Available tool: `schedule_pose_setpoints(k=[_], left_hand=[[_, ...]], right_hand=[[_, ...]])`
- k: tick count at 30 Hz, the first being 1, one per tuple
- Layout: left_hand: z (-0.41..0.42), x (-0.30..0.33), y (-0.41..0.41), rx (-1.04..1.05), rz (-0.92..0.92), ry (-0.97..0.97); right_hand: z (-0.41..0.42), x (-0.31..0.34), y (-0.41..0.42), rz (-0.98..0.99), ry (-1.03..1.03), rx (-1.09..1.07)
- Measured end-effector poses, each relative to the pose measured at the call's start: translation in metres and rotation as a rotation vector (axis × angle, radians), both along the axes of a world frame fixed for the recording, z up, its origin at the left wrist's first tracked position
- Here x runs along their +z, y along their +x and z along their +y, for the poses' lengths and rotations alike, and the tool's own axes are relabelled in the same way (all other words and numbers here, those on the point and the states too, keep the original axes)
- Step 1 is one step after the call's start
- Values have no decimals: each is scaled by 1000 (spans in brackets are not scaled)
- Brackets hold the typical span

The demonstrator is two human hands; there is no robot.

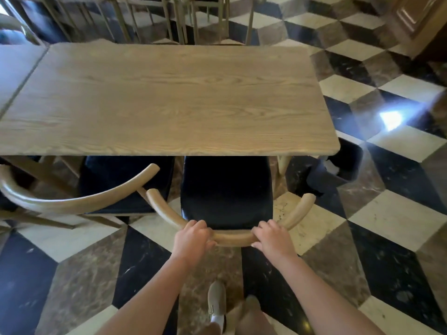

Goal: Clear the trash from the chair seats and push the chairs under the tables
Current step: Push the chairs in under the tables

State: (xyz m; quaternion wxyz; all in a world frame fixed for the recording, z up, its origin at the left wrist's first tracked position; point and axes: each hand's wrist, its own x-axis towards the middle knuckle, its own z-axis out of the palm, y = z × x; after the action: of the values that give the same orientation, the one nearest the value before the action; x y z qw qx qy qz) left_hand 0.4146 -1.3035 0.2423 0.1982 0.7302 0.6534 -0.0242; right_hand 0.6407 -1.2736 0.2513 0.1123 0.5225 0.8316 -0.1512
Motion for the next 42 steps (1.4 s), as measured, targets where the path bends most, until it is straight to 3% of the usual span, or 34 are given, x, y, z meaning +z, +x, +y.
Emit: schedule_pose_setpoints(k=[9,20,28,42], left_hand=[[66,0,5,-14,28,16],[71,0,8,-15,14,16],[80,29,29,-59,89,-99],[81,108,165,-349,21,182]], right_hand=[[68,-3,9,16,23,15],[76,-5,22,64,74,72],[68,17,20,145,33,-68],[15,94,128,115,292,-482]])
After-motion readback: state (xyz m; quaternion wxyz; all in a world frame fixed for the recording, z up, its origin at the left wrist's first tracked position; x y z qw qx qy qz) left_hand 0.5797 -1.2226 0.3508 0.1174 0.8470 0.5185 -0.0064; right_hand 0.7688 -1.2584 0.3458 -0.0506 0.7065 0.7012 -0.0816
